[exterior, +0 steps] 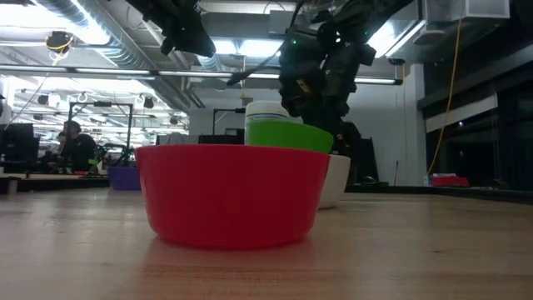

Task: Nest bowls inside each other
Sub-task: Stack the green bowl on top of the blue bowl, then stack the blue bowl on top of the green bowl

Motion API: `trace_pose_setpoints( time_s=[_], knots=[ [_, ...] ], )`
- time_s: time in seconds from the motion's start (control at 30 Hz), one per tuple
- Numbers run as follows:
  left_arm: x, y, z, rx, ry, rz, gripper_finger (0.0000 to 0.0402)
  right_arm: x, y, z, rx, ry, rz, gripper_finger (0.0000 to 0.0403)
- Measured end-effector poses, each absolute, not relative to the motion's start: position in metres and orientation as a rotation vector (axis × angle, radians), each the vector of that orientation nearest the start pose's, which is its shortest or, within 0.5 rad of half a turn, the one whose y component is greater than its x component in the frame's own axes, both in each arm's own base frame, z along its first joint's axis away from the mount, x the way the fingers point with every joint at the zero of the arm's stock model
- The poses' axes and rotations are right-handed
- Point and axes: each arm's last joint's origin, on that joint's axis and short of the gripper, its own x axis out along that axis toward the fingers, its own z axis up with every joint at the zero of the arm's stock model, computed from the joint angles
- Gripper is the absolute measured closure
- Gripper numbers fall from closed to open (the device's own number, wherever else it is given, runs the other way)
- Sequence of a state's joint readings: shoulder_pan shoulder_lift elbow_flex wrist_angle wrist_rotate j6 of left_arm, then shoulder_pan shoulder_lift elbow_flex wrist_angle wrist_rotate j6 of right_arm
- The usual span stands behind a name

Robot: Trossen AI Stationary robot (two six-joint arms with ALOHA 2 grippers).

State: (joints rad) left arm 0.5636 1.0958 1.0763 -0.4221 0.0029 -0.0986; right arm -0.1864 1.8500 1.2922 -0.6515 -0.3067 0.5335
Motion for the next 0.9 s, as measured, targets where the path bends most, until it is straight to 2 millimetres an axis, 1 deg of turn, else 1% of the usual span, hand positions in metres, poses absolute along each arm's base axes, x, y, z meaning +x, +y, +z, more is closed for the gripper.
trace_pose_setpoints(
  time_s=[0.07,0.27,0.37,0.47,0.6,0.7,0.8,0.9],
  knots=[
    [0.197,0.124,0.352,-0.220,0.402,0.573,0.0304,0.362,-0.059,0.190,0.771,1.182,-0.195,0.0368],
    [0.197,0.124,0.352,-0.213,0.405,0.571,0.0304,0.364,-0.061,0.193,0.762,1.171,-0.171,0.0262],
    [0.197,0.124,0.352,-0.212,0.405,0.570,0.0304,0.365,-0.061,0.195,0.762,1.164,-0.168,0.0220],
    [0.197,0.124,0.352,-0.212,0.405,0.571,0.0304,0.368,-0.062,0.200,0.762,1.148,-0.161,0.0192],
    [0.197,0.124,0.352,-0.212,0.405,0.571,0.0304,0.374,-0.063,0.212,0.756,1.109,-0.151,0.0177],
    [0.197,0.124,0.352,-0.204,0.408,0.567,0.0304,0.380,-0.065,0.232,0.737,1.044,-0.128,0.0177],
    [0.196,0.123,0.350,-0.198,0.437,0.523,0.0304,0.387,-0.067,0.265,0.696,0.932,-0.088,0.0185],
    [0.194,0.119,0.343,-0.220,0.520,0.459,0.0304,0.394,-0.072,0.304,0.650,0.809,-0.046,0.0193]
  ],
)
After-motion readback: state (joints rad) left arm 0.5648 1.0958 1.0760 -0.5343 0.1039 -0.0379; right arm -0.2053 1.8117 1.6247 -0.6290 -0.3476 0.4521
